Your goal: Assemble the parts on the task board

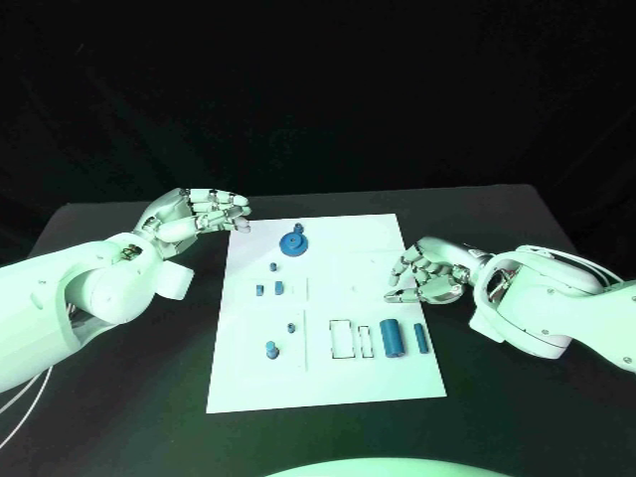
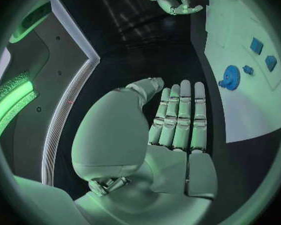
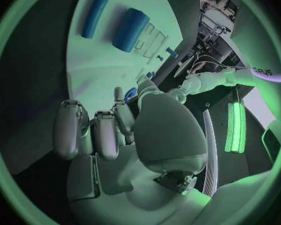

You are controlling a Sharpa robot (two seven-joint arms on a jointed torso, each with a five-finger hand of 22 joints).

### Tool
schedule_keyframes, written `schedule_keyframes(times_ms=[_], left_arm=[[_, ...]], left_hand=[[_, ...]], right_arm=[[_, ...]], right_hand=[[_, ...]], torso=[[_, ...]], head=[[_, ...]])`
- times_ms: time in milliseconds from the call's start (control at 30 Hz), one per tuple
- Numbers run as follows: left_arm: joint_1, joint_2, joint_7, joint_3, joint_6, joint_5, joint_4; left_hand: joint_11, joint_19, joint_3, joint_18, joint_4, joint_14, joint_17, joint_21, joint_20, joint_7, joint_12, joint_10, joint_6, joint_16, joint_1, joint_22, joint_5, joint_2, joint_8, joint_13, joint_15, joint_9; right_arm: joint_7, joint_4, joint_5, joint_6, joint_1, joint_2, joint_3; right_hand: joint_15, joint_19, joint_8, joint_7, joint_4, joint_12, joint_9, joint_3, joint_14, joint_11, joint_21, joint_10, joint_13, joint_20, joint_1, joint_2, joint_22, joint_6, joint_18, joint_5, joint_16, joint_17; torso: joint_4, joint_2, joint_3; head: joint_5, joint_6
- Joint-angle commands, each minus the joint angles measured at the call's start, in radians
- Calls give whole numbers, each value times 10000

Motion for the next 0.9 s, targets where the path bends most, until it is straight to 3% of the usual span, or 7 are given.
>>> schedule_keyframes(times_ms=[33,167,300,767,900], left_arm=[[-26,-14,68,5,94,43,60],[-44,-31,69,5,91,43,84],[-59,-49,68,5,91,43,96],[-80,-99,58,5,106,43,119],[-81,-117,47,5,134,43,121]], left_hand=[[34,-8,-52,91,23,-2,9,-64,89,52,-45,15,-34,-68,-94,-7,0,-32,-43,12,75,-6],[34,-8,-52,91,23,-2,9,-64,89,52,-45,15,-34,-68,-94,-7,0,-32,-43,12,75,-6],[34,-8,-52,91,23,-2,9,-64,89,52,-45,15,-34,-68,-94,-7,0,-32,-43,12,75,-6],[36,-4,-56,91,31,-1,22,-81,93,53,-53,13,-37,-84,-103,-18,0,-35,-48,13,77,-6],[36,-4,-56,91,31,-1,22,-81,93,53,-53,13,-37,-84,-103,-18,0,-35,-48,13,77,-6]], right_arm=[[-782,255,401,549,-14,-304,-70],[-1163,512,191,480,-93,-552,-189],[-1520,775,-132,338,-284,-649,-257],[-2026,1009,-508,473,-655,-486,-310],[-2131,964,-554,495,-802,-328,-312]], right_hand=[[-40,599,380,-88,14,825,132,-349,627,-14,549,493,1314,-47,-374,47,2117,-29,-223,-26,264,730],[-61,696,704,-136,33,1312,258,-732,726,-51,1013,886,2139,-66,-673,81,2226,-14,-302,-17,473,1377],[-78,728,870,-171,40,1452,328,-957,758,-77,1176,1008,2390,-79,-862,85,2262,16,-330,-9,547,1603],[-134,832,1141,-259,45,1710,455,-1211,818,-150,1691,1266,2842,-122,-1134,114,2382,154,-420,5,656,1981],[-137,842,1146,-260,42,1696,458,-1239,816,-152,1745,1253,2823,-126,-1144,82,2394,142,-429,6,656,1977]], torso=[[-8,-18,8],[0,3,3],[5,10,9],[10,11,-11],[1,20,1]], head=[[-167,-24],[-224,-47],[-179,-94],[-161,-225],[-120,-244]])
